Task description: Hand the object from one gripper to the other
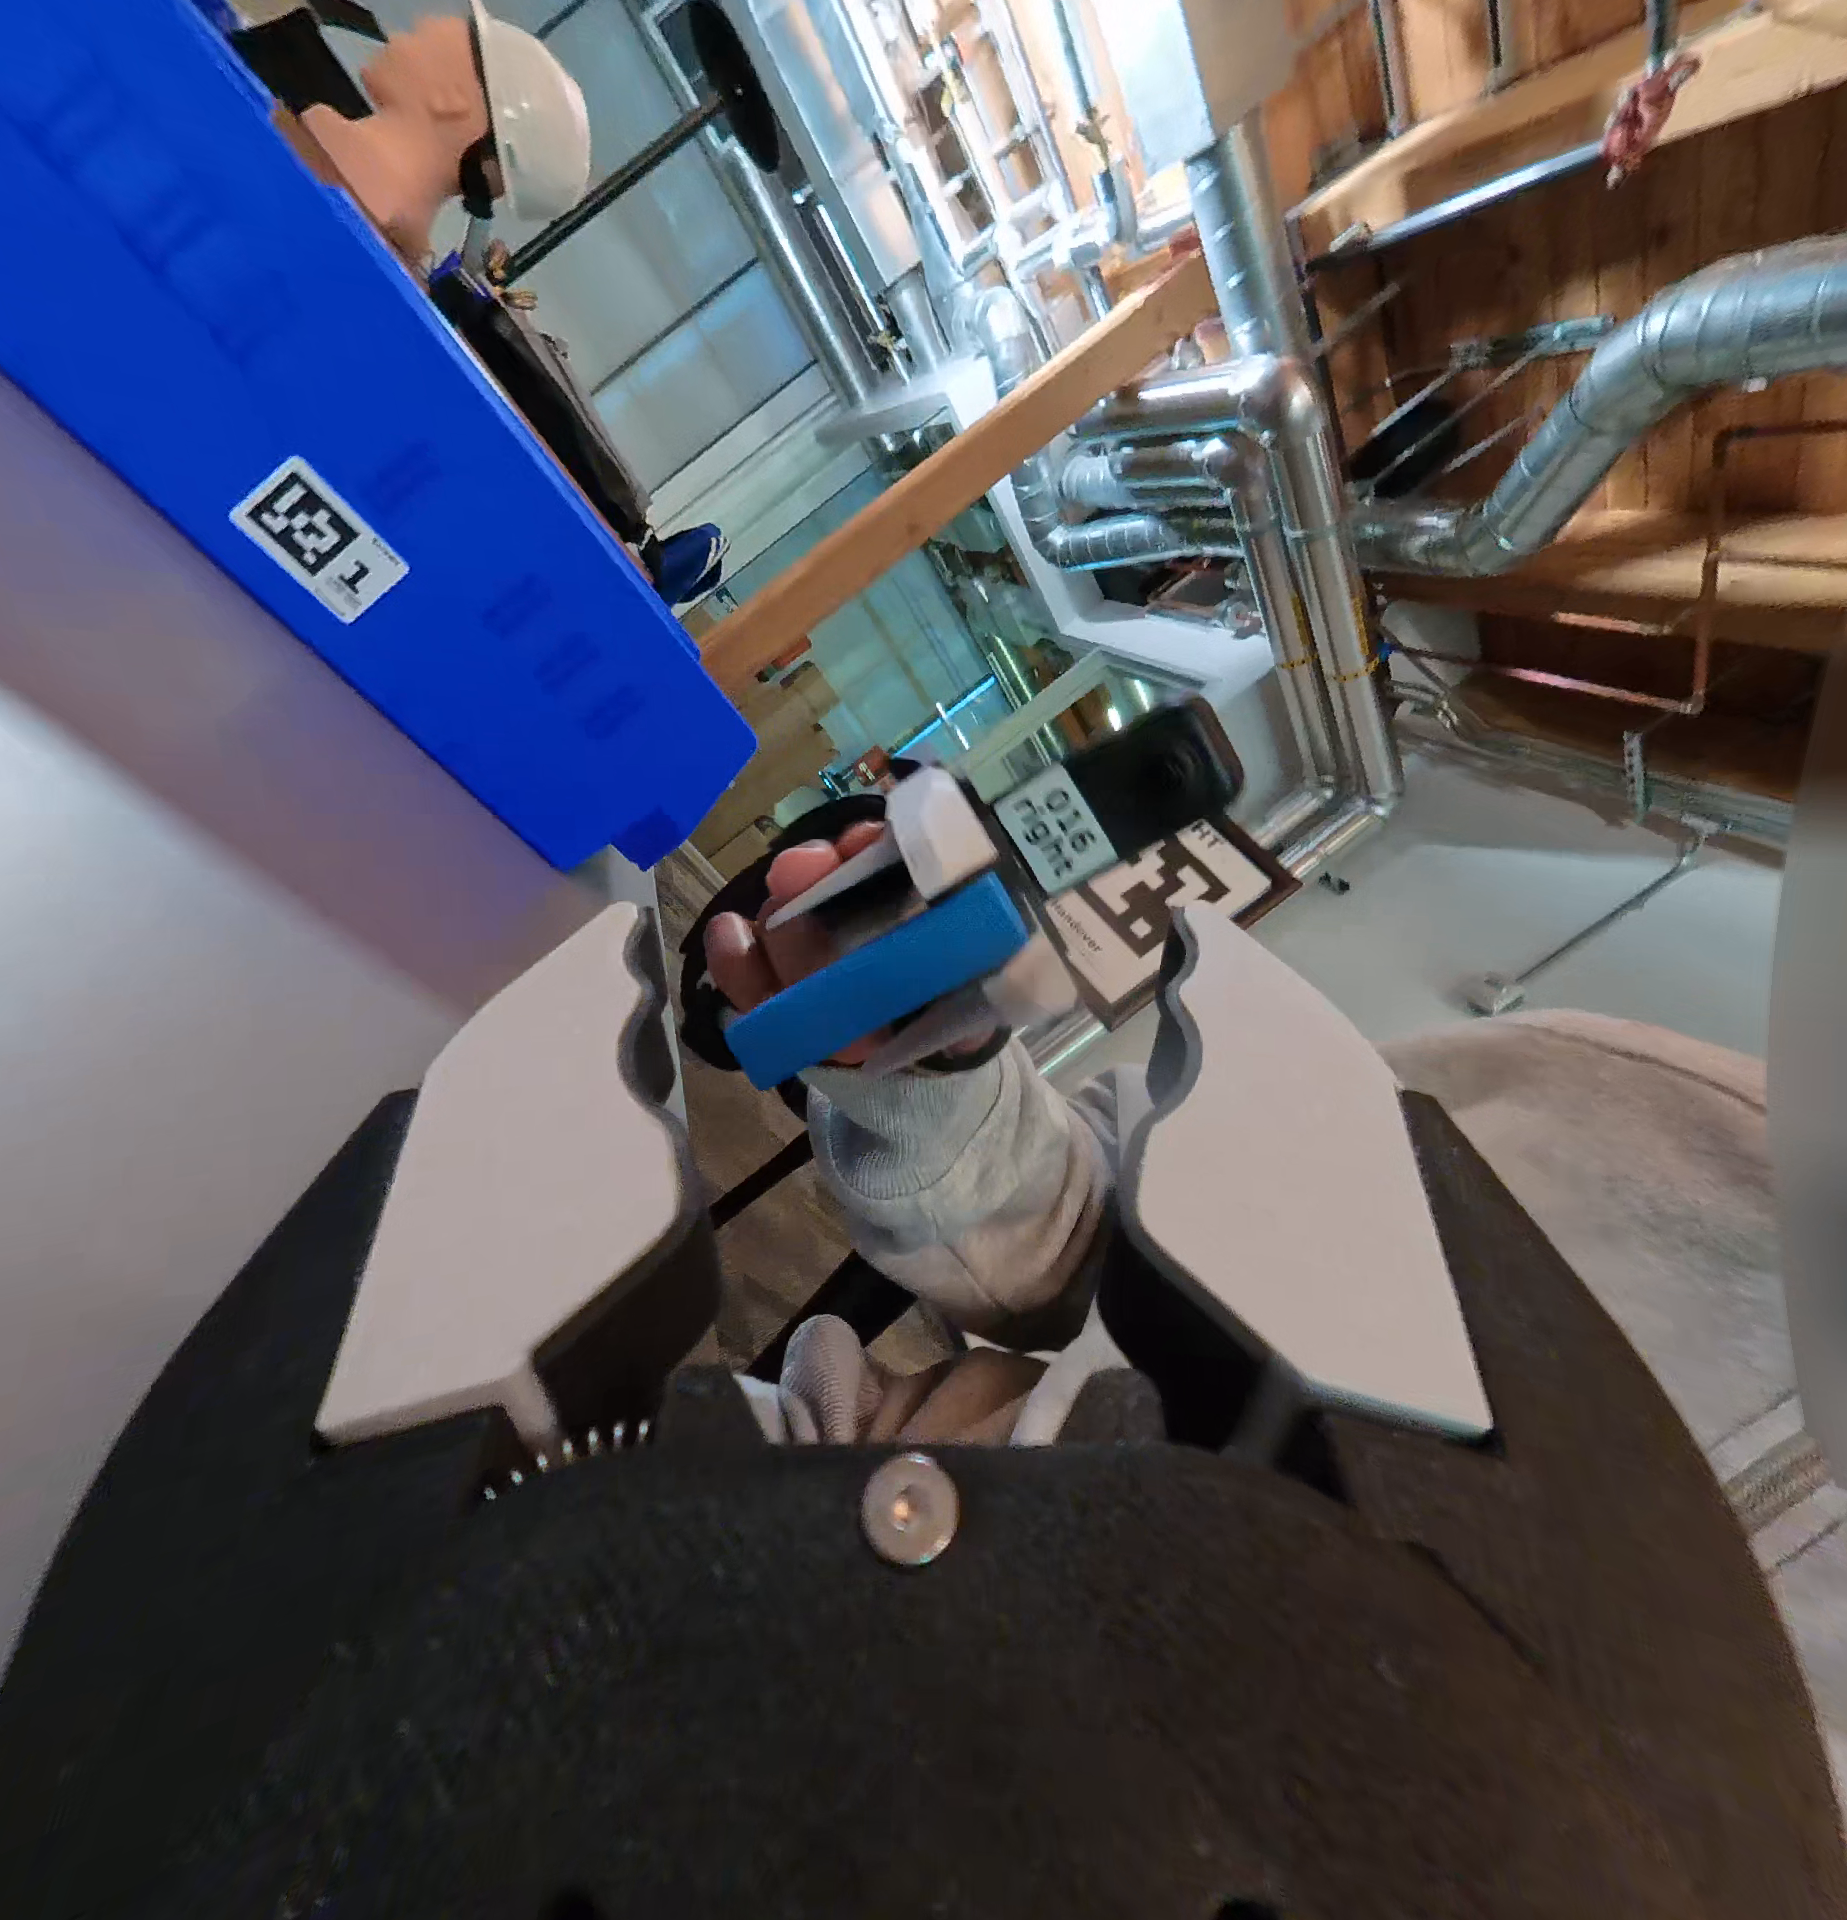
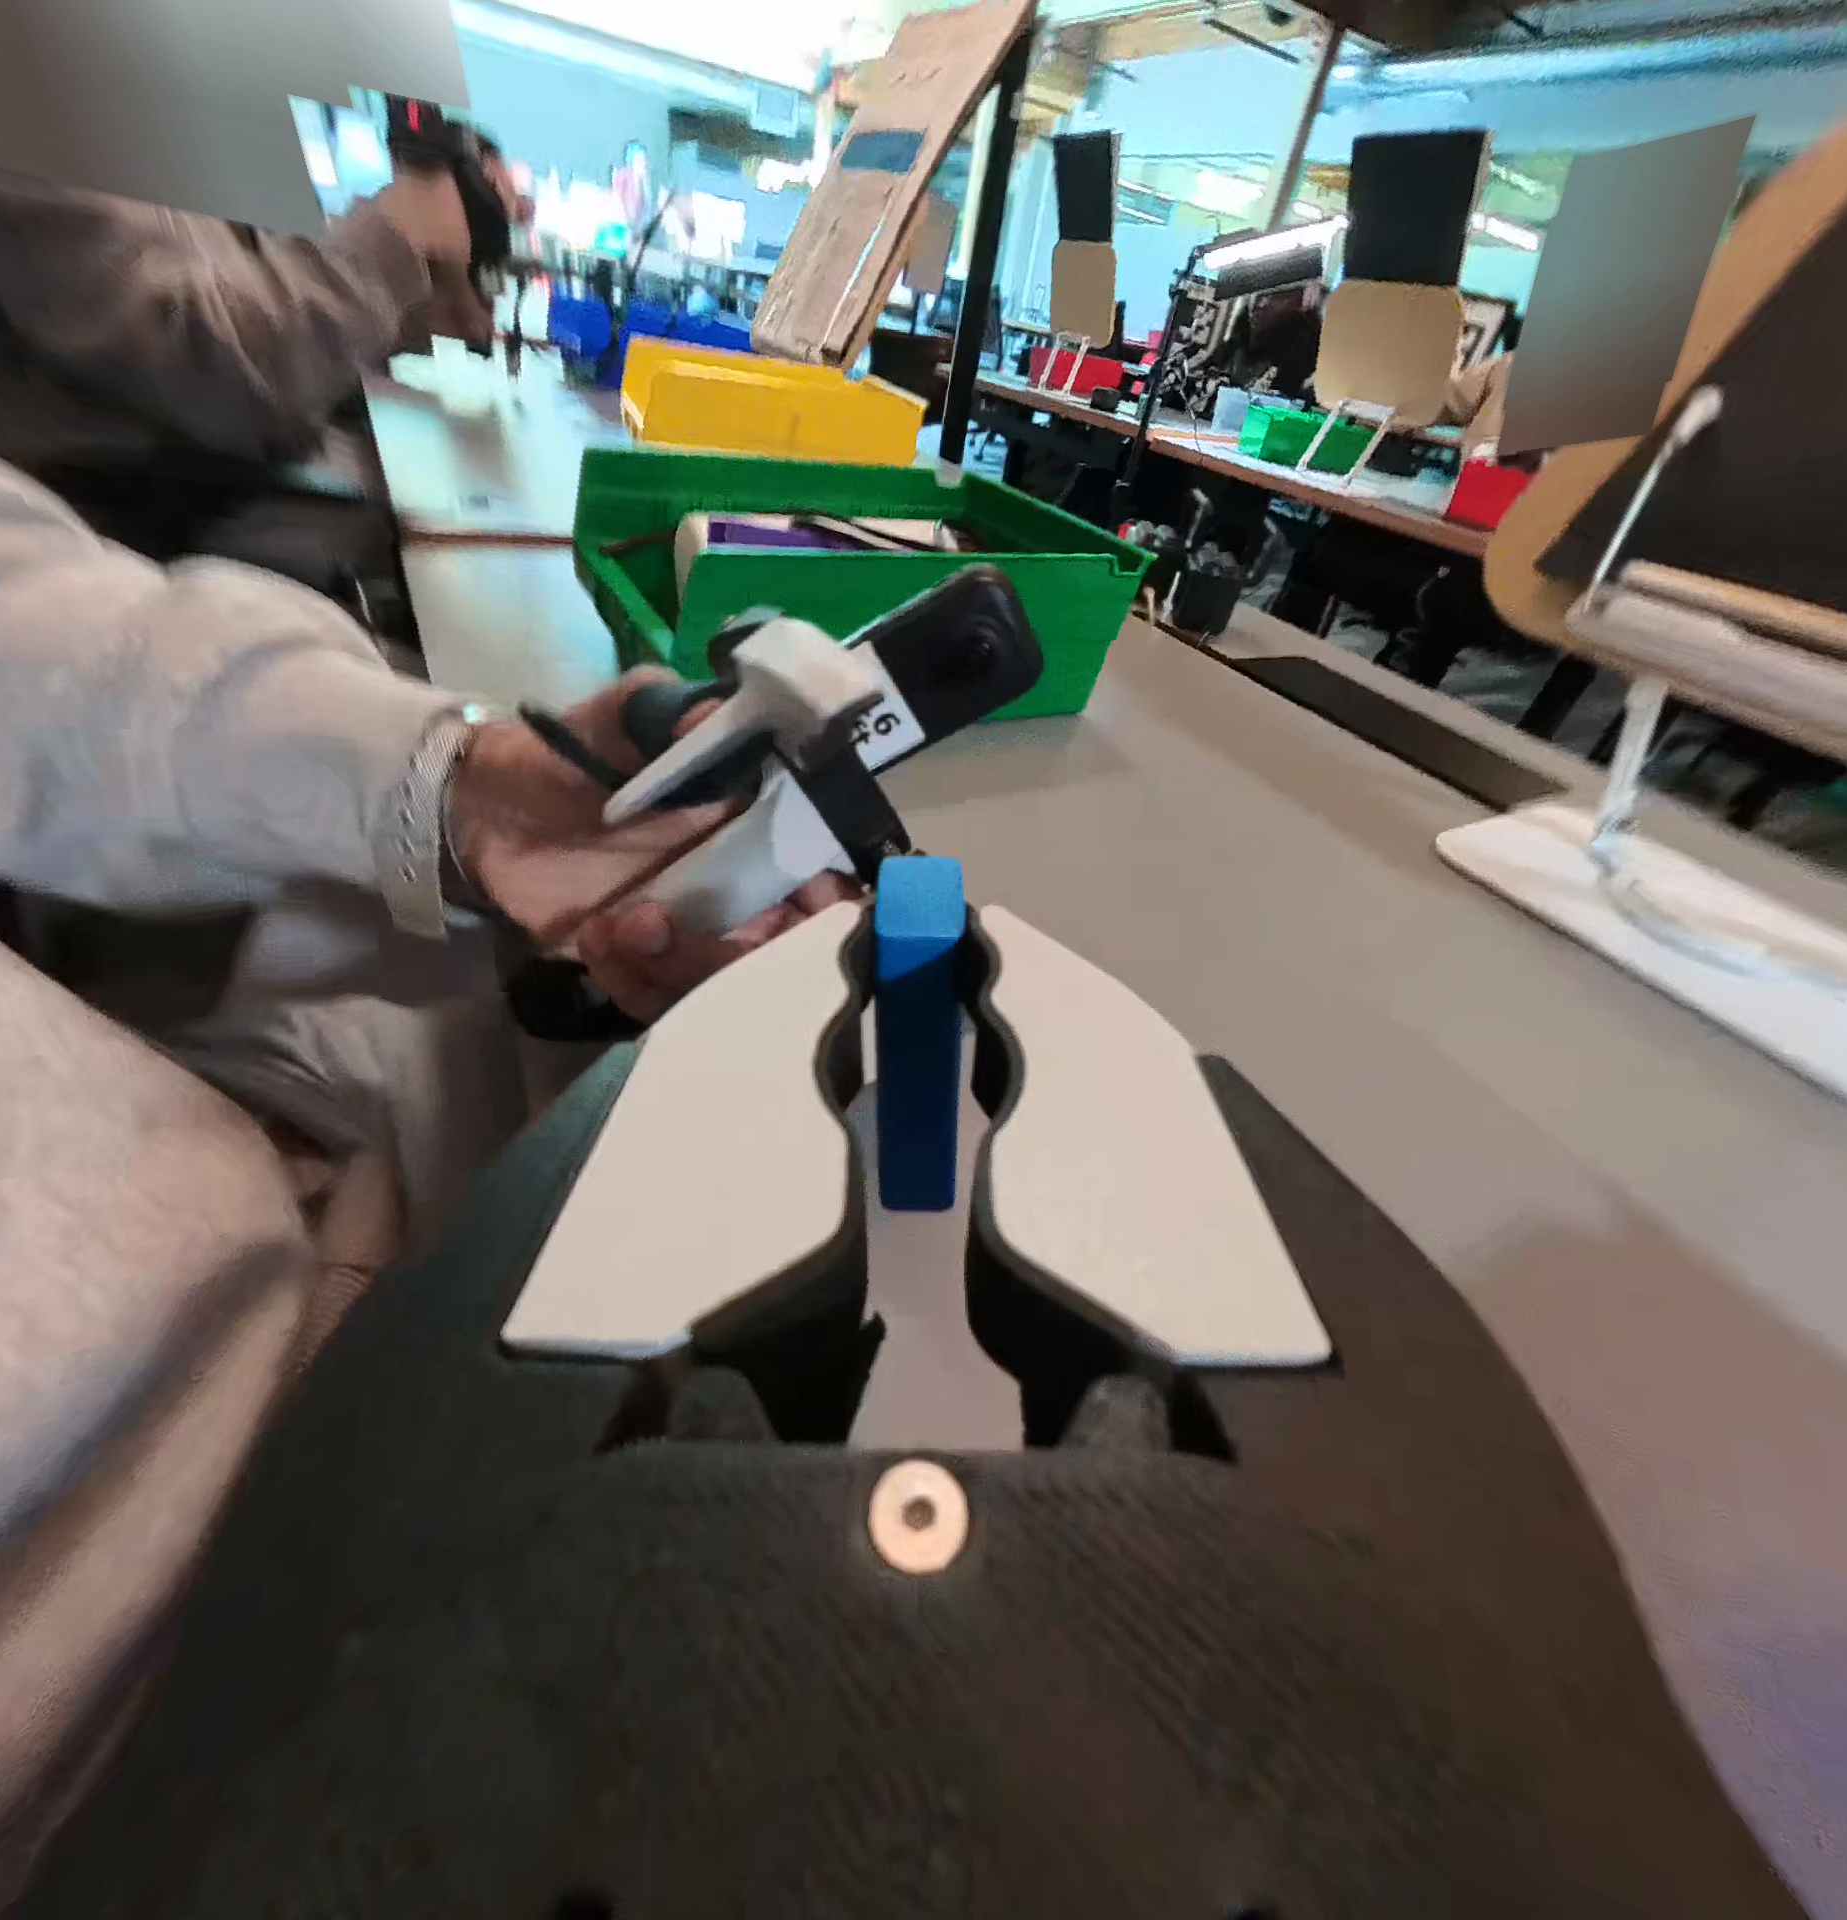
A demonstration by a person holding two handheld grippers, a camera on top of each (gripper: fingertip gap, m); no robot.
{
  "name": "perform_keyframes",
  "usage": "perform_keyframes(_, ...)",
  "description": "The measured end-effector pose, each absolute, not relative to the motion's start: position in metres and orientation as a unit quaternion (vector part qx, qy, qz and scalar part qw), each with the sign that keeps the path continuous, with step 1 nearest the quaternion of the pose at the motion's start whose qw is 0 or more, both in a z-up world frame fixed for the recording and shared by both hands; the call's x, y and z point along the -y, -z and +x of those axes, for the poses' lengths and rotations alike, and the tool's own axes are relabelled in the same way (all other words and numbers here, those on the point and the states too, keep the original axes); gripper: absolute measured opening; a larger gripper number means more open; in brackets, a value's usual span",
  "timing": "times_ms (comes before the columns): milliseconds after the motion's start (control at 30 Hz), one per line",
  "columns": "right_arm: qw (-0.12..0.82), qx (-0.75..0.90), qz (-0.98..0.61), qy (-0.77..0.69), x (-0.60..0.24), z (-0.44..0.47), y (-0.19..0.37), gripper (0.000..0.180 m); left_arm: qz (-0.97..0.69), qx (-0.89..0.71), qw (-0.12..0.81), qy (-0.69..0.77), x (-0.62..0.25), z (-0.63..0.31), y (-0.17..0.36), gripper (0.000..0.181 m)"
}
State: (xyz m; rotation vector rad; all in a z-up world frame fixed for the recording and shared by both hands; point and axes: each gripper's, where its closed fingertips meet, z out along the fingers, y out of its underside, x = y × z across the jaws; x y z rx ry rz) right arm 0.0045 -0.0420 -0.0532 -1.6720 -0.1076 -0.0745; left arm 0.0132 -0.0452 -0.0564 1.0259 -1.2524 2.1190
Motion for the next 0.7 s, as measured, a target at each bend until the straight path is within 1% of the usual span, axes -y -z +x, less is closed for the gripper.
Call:
perform_keyframes(33,0.677,0.017,-0.736,-0.004,0.044,0.007,0.050,0.016,0.363,0.468,0.229,-0.773,0.046,0.011,0.055,0.089)
perform_keyframes(133,0.698,-0.067,-0.699,-0.138,0.048,0.011,0.039,0.016,0.328,0.525,0.195,-0.761,0.054,0.001,0.059,0.070)
perform_keyframes(200,0.706,-0.093,-0.677,-0.186,0.050,0.012,0.034,0.016,0.304,0.564,0.170,-0.749,0.062,-0.006,0.062,0.059)
perform_keyframes(333,0.704,-0.078,-0.680,-0.190,0.048,0.005,0.034,0.016,0.283,0.616,0.132,-0.723,0.074,-0.013,0.072,0.040)
perform_keyframes(433,0.698,-0.068,-0.685,-0.199,0.045,-0.002,0.036,0.016,0.271,0.617,0.108,-0.731,0.075,-0.014,0.069,0.018)
perform_keyframes(567,0.714,-0.063,-0.669,-0.198,0.046,-0.001,0.031,0.019,0.253,0.622,0.065,-0.738,0.073,-0.014,0.063,0.016)
perform_keyframes(633,0.740,-0.060,-0.651,-0.160,0.047,0.006,0.023,0.050,0.257,0.611,0.067,-0.746,0.071,-0.013,0.061,0.016)
perform_keyframes(700,0.766,-0.046,-0.634,-0.092,0.050,0.013,0.015,0.077,0.272,0.592,0.094,-0.753,0.067,-0.011,0.059,0.016)
